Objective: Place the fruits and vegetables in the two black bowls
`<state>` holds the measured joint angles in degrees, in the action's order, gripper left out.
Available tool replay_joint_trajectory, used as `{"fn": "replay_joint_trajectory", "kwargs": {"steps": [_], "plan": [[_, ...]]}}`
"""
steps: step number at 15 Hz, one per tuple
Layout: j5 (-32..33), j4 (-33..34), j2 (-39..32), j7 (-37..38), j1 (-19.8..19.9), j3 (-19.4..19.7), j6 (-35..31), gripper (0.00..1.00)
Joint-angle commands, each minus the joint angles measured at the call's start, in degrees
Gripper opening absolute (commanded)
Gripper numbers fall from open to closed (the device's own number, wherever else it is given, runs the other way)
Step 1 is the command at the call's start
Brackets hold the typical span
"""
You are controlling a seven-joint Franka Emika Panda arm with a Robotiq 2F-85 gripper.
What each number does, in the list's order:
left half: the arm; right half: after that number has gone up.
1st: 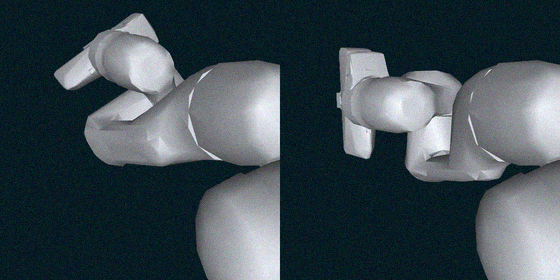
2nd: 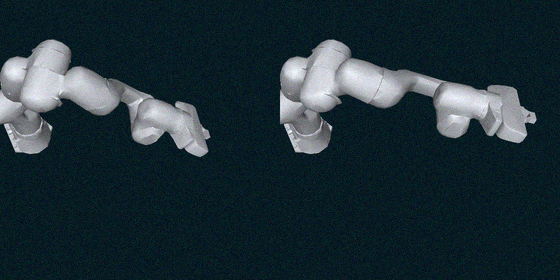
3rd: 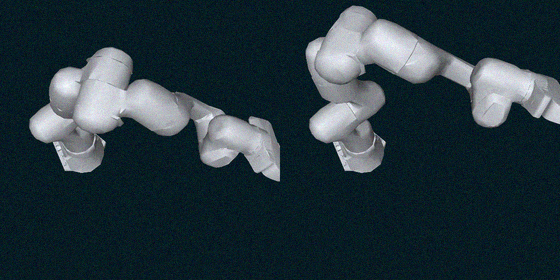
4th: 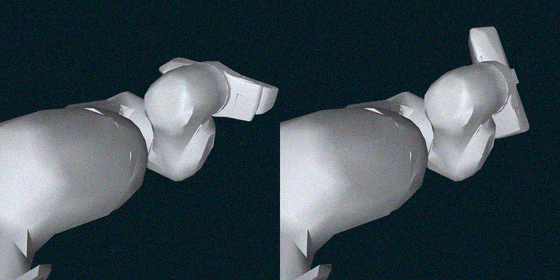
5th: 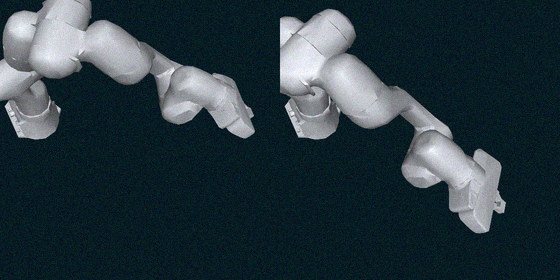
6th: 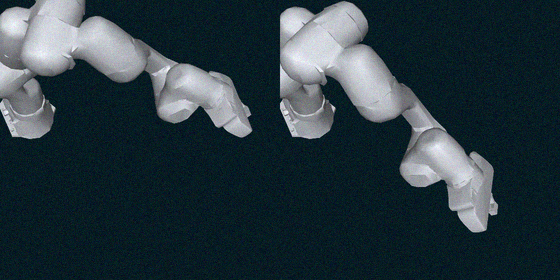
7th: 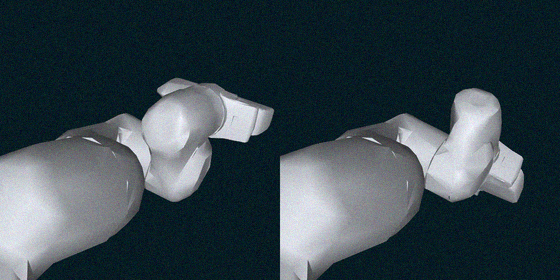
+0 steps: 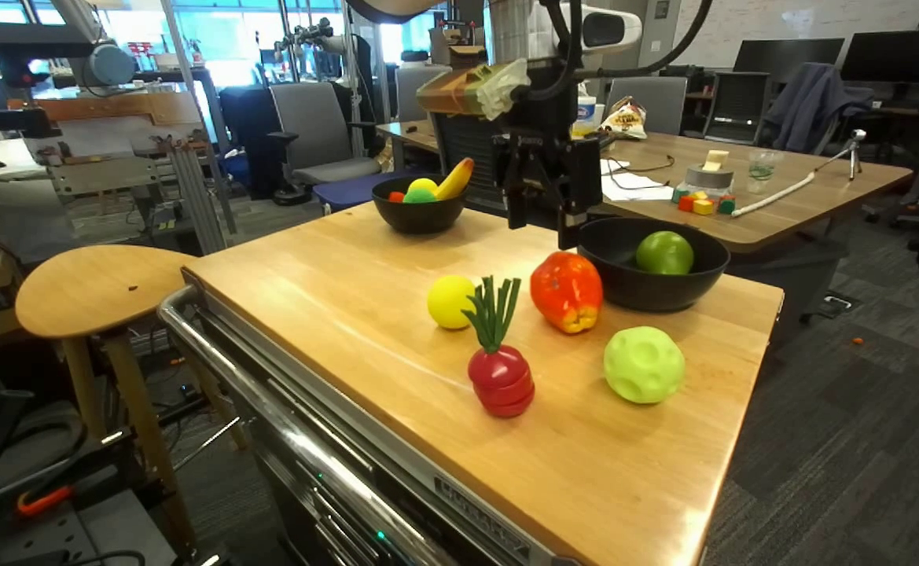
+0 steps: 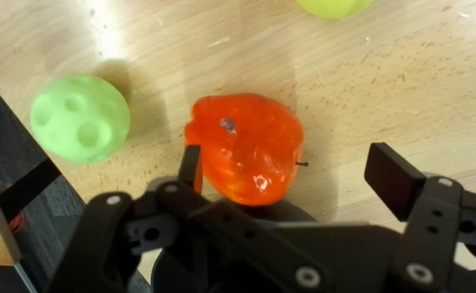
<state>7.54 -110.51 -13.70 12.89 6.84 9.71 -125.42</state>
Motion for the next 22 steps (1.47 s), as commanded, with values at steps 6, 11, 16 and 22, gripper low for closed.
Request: {"fn": "replay_joint_trajectory", "kwargs": {"steps": [6, 11, 16, 22], "plan": [[2.3, 1.8, -5.7, 8.0, -0.7, 1.9, -5.4, 1.0], [4.2, 2.4, -7.2, 11.3, -1.2, 3.2, -3.8, 1.0], [4.2, 2.2, -7.0, 10.7, -1.3, 2.8, -4.2, 0.64], [1.9, -3.9, 5.0, 0.5, -0.5, 0.3, -9.1, 0.62]]}}
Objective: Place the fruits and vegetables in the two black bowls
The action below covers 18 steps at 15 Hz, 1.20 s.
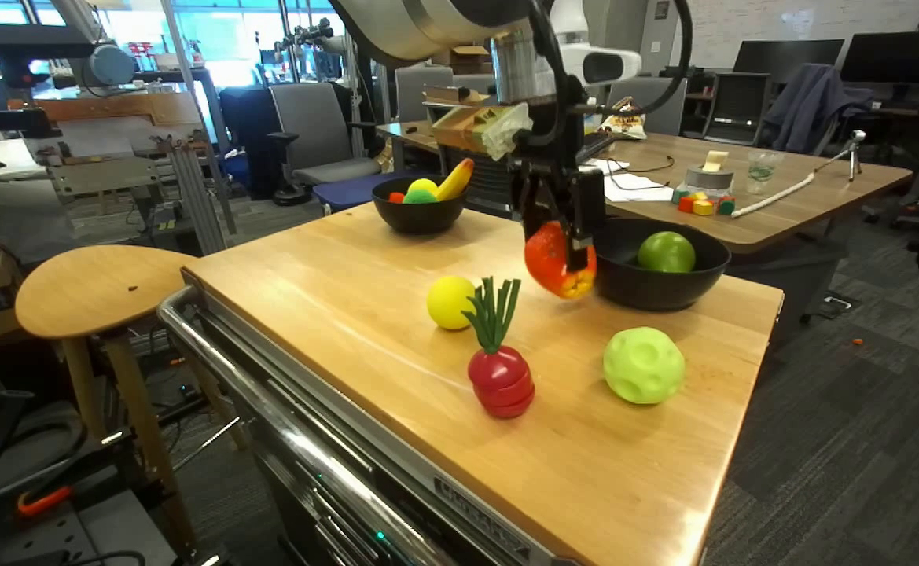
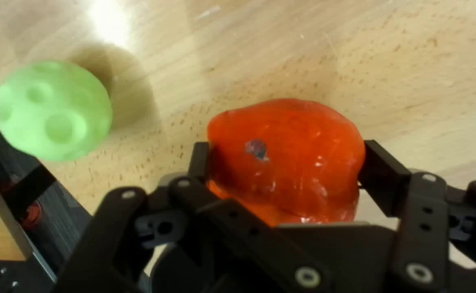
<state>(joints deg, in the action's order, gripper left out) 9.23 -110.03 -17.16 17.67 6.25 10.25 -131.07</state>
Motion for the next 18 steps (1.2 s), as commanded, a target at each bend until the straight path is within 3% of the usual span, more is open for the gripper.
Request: {"fn": "replay_joint_trajectory", "kwargs": {"steps": [1, 5, 15, 16, 18], "plan": [[1.5, -4.1, 9.6, -3.7, -0.1, 0.2, -5.2, 0.62], [0.3, 0.2, 9.9, -4.1, 1.1, 0.3, -5.9, 0.62], [-9.4, 8.9, -4.8, -7.4, 3.8, -0.6, -9.4, 0.62], [-10.2, 9.5, -5.6, -8.1, 4.1, -0.8, -9.3, 0.97], [-11.0, 9.9, -5.9, -9.2, 4.2, -1.0, -8.0, 1.0]]}}
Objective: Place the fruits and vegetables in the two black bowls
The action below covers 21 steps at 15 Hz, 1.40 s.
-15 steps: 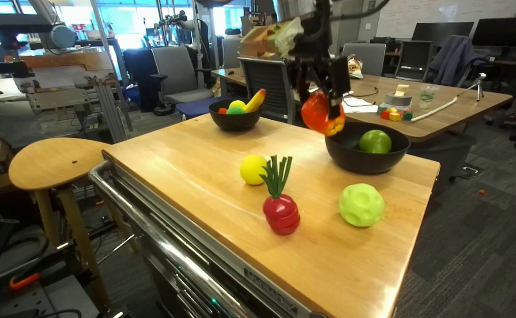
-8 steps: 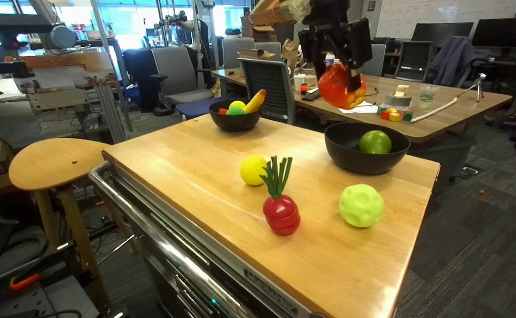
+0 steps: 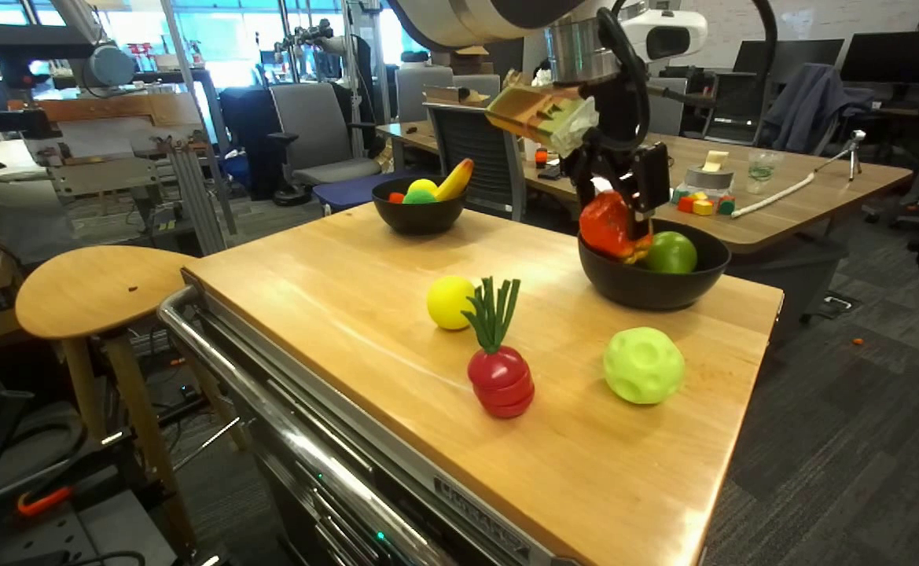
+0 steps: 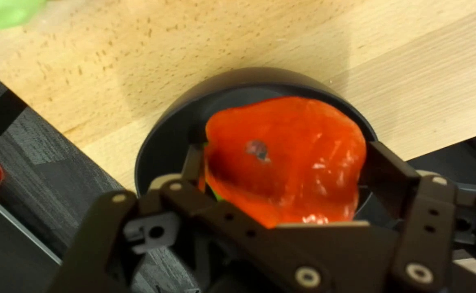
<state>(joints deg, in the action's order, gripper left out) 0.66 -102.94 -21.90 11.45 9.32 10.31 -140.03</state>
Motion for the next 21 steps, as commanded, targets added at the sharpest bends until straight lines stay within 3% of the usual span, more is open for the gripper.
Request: {"fn": "replay_joint_trajectory", "kwargs": {"steps": [1, 5, 9, 12, 15, 17, 18, 21], "plan": [[-2.2, 2.2, -0.3, -3.7, 1.1, -1.1, 1.2, 1.0], [-1.2, -3.6, 6.1, -7.2, -0.1, -2.1, -0.6, 1.0], [-2.6, -12.2, 13.9, -15.8, -0.9, -5.8, -5.7, 1.0], [-8.4, -17.1, 17.4, -24.8, -1.3, -9.0, -3.5, 1.0], [-11.7, -19.8, 18.0, -30.1, -2.1, -9.7, 2.4, 1.0], [-9.5, -19.6, 17.4, -29.9, -2.5, -9.0, 5.7, 1.0], [-9.6, -18.8, 15.9, -27.9, -2.8, -9.0, 3.3, 1.0], [-9.6, -19.2, 15.9, -28.9, -2.8, -8.8, 4.8, 1.0]]}}
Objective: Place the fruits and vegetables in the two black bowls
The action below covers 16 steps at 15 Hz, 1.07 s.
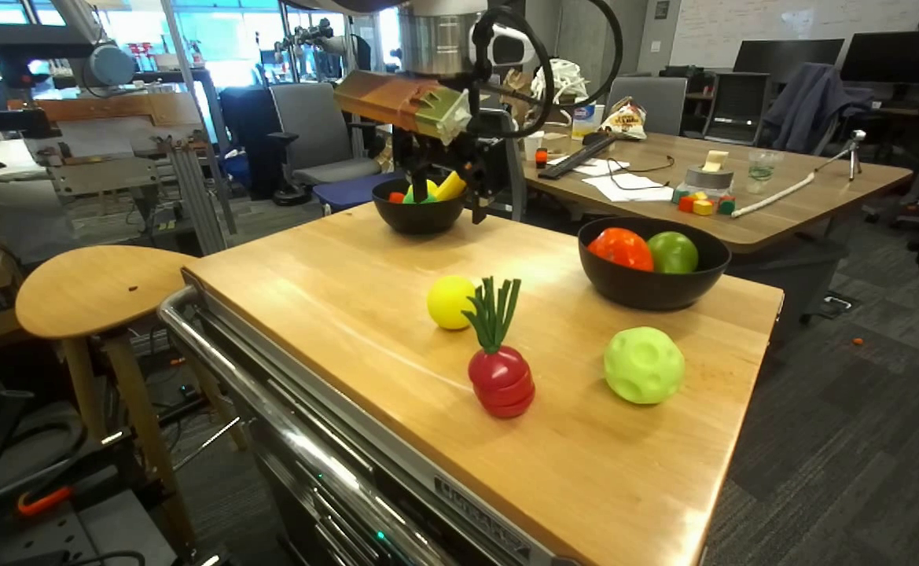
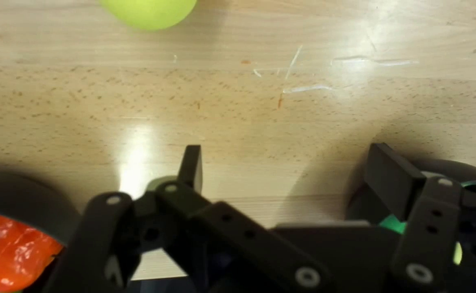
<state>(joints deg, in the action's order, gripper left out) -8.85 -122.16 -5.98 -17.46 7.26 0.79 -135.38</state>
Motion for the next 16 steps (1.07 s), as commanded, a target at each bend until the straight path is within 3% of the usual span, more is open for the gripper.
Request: {"fn": "replay_joint_trajectory", "kwargs": {"steps": [1, 8, 16], "plan": [[1.9, -0.2, -0.3, 1.5, -1.1, 0.8, 0.1, 1.0], [17.3, -5.1, 0.3, 9.9, -1.6, 2.6, -0.7, 1.0], [22.3, -6.2, -2.0, 12.9, -1.6, 3.4, 0.9, 1.0]]}}
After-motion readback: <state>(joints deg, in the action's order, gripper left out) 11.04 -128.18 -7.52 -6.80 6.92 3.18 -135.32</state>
